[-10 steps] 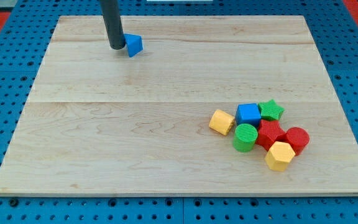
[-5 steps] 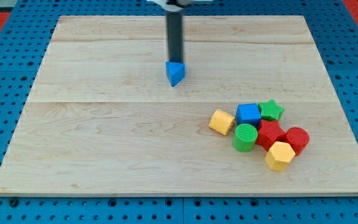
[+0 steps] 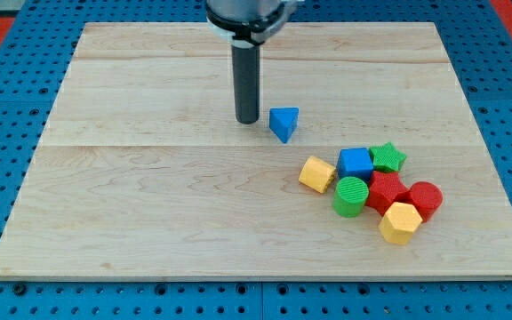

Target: Push the blue triangle into the blue cube

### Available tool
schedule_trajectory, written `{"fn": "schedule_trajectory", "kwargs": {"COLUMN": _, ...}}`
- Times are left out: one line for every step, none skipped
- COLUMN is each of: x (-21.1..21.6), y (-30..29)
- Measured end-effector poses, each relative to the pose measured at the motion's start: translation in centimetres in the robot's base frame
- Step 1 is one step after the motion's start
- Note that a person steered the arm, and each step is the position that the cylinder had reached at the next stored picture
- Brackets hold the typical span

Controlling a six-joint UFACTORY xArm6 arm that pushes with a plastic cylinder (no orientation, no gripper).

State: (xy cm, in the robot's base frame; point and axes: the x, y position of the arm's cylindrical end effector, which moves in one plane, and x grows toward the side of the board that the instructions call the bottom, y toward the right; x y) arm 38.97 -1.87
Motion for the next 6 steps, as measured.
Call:
{"fn": "schedule_trajectory", "kwargs": {"x": 3.2, "y": 4.5}}
{"fn": "schedule_trajectory", "kwargs": {"x": 4.1, "y": 6.0}}
{"fn": "schedule_trajectory", "kwargs": {"x": 1.9, "y": 6.0}}
{"fn": "schedule_trajectory", "kwargs": {"x": 3.0, "y": 9.4}}
{"fn": "schedule_trajectory", "kwargs": {"x": 8.9, "y": 11.8}}
{"fn": "schedule_trajectory", "kwargs": {"x": 5.4, "y": 12.0}}
